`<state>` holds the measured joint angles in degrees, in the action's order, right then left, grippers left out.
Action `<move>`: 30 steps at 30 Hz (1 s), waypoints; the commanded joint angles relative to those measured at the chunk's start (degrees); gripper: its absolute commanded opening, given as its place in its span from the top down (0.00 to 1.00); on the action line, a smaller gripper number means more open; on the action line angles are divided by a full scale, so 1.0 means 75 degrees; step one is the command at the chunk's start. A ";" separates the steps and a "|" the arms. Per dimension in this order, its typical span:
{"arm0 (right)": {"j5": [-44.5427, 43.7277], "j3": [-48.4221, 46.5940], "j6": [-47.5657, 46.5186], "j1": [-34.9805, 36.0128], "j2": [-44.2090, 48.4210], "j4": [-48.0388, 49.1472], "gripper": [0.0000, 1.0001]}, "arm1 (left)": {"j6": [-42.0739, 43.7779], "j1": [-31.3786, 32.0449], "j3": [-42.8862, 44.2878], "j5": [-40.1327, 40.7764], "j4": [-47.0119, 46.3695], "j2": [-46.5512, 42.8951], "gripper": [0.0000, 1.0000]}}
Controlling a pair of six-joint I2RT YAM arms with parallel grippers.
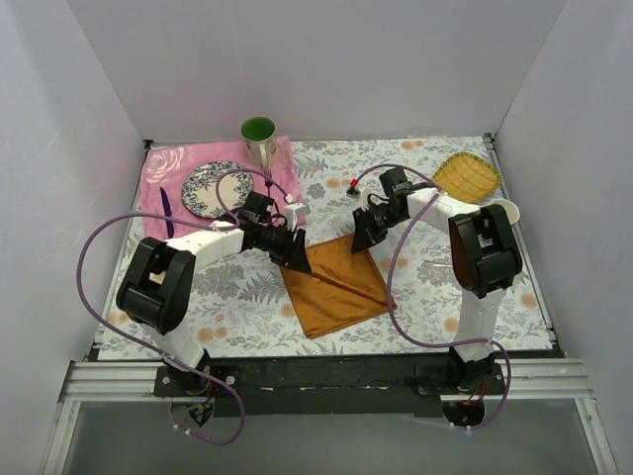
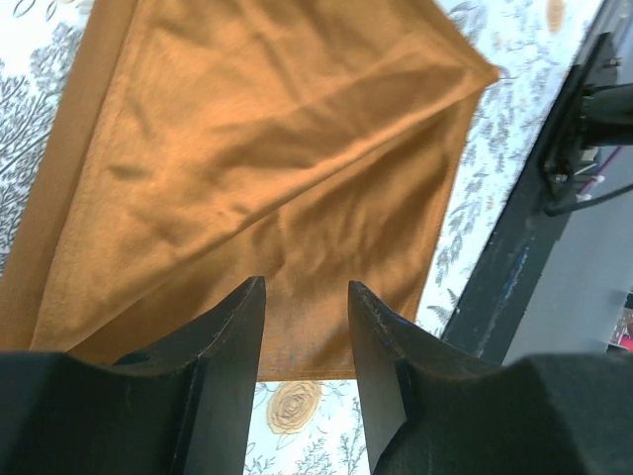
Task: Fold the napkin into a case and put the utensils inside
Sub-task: Smooth out the upper triangle-folded napkin at the center of the board.
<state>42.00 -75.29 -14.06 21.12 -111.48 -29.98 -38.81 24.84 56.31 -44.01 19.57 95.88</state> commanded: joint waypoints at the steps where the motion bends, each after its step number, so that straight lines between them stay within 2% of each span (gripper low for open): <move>1: -0.0326 -0.0135 -0.0468 0.0183 -0.0124 -0.0128 0.87 | 0.0159 -0.0136 0.0518 0.0267 0.0285 0.0189 0.62; 8: -0.0373 0.0932 -0.0516 0.0499 0.0110 0.0024 0.87 | 0.0030 -0.0640 0.0542 0.0102 0.0320 0.0330 0.62; 16: -0.0046 0.1729 -0.0269 0.0594 0.0660 -0.0034 0.87 | 0.0568 -0.0816 0.0507 0.0231 0.0496 0.0294 0.61; 21: 0.0412 0.1706 -0.0199 0.0593 0.1106 -0.0175 0.87 | 0.0686 -0.0816 0.0636 0.0208 0.0484 0.0681 0.61; 30: 0.0073 0.1308 -0.0480 0.0593 0.1283 -0.0503 0.85 | 0.0487 -0.0816 0.0870 0.0266 0.0273 0.0974 0.63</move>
<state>42.59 -63.72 -16.38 25.26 -103.28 -32.05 -34.96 18.59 60.38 -42.35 22.48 103.66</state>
